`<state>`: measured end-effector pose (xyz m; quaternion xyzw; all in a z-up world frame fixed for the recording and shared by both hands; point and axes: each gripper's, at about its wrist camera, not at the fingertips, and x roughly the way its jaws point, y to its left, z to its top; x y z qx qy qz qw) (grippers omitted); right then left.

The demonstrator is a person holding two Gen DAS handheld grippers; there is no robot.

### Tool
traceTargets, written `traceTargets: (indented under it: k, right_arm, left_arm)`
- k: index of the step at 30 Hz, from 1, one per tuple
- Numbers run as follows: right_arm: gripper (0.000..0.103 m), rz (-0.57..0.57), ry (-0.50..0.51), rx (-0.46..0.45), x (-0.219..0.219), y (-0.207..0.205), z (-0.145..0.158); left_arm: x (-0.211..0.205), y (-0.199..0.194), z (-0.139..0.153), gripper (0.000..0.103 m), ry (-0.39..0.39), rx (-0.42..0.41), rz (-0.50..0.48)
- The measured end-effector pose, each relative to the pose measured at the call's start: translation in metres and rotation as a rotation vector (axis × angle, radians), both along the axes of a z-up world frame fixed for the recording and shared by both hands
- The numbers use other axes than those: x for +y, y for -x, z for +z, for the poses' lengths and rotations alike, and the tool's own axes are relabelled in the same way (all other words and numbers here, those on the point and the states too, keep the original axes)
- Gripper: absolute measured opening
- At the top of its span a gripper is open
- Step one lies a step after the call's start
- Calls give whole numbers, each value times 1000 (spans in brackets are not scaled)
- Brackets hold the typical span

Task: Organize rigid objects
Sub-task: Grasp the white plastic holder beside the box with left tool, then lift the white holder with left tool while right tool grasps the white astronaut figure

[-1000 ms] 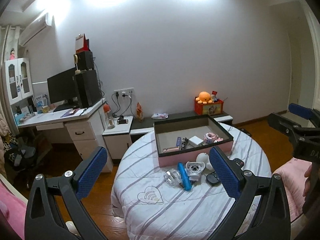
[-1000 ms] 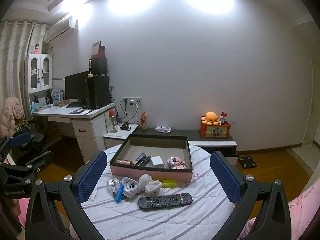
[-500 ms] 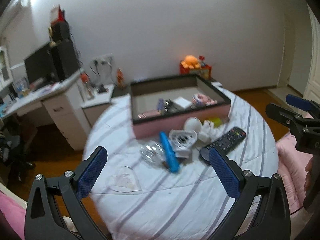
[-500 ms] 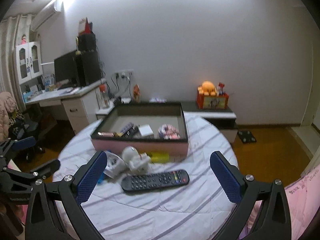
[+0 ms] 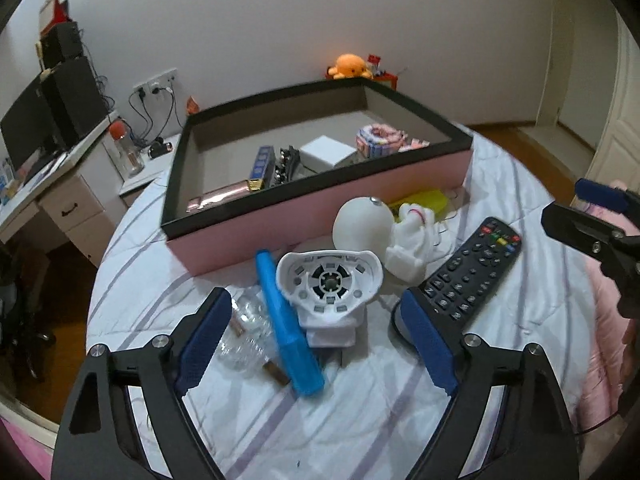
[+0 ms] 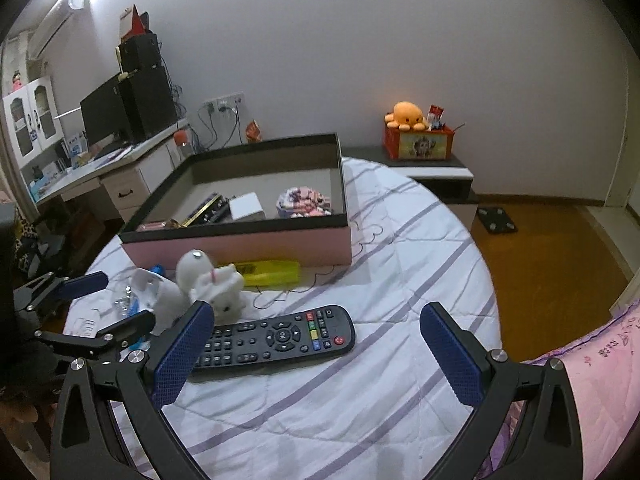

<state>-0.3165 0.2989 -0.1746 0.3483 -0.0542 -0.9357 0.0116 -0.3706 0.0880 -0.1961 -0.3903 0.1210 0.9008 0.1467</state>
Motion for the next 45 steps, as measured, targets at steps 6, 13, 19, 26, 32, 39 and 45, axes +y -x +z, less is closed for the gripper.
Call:
traceTargets:
  k: [6,13,19,26,32,39,45]
  right_arm:
    - [103,6,17,-34,6,16,-12]
    - [103,25,18,-54,0,24,-18]
    - [103,48,1,-67,-11,29,-20]
    - [103,105,-25,-90,-37,40,-23]
    - [103,212,-68,-113,-76,53,-28]
    - [94,280,-11,-161,-97,69,-42]
    - [71,282,6,-210,-100,81,-54]
  left_arm:
    - [8,16,-11,60,2,-50,-35]
    - [17,22,-15,55,24,-47,-70]
    - [-2,17,-2,55,-82,-58,-79]
    - [-32,-4,27,55,-163,10,-90]
    - [-67,-18,41,55,-185,49,-48]
    - [-92,-22,36,55,-177,38,-9]
    - [-102,-20,29,55,-181,19,3]
